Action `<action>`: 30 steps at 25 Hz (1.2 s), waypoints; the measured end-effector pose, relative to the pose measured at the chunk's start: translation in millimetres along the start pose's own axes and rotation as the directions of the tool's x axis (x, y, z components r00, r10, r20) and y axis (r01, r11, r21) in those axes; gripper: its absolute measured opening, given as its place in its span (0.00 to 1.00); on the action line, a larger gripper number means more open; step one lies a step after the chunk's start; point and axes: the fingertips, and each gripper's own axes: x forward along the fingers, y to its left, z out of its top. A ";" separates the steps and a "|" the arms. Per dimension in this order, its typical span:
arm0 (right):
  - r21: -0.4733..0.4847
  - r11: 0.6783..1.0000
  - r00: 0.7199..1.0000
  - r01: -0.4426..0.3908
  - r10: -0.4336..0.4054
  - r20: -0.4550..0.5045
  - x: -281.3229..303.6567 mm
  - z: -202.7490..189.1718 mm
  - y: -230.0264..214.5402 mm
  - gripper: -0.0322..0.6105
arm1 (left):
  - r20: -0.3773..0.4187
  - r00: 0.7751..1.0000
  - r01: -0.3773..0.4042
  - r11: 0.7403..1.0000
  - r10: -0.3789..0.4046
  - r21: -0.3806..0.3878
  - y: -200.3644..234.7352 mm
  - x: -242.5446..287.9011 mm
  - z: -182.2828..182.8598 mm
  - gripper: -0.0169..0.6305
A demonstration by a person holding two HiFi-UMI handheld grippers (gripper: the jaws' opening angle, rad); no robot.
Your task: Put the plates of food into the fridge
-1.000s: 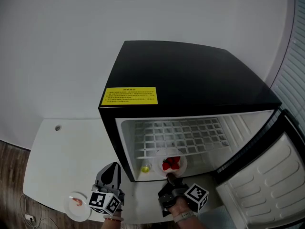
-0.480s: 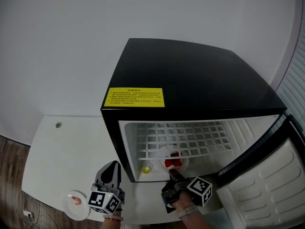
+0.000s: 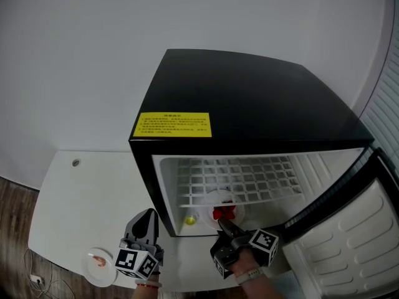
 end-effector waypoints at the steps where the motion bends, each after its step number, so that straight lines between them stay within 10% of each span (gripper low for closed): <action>1: -0.001 1.000 1.000 0.005 -0.005 -0.006 -1.1 -0.2 -2.3 0.28 | 0.000 1.000 0.001 1.000 -0.001 -0.001 -0.6 -0.2 0.1 0.04; 30: -0.283 0.945 0.976 0.167 -0.199 -0.086 -16.8 -17.5 -16.2 0.57 | 0.012 1.000 0.020 1.000 -0.020 -0.019 -6.7 0.2 -1.4 0.04</action>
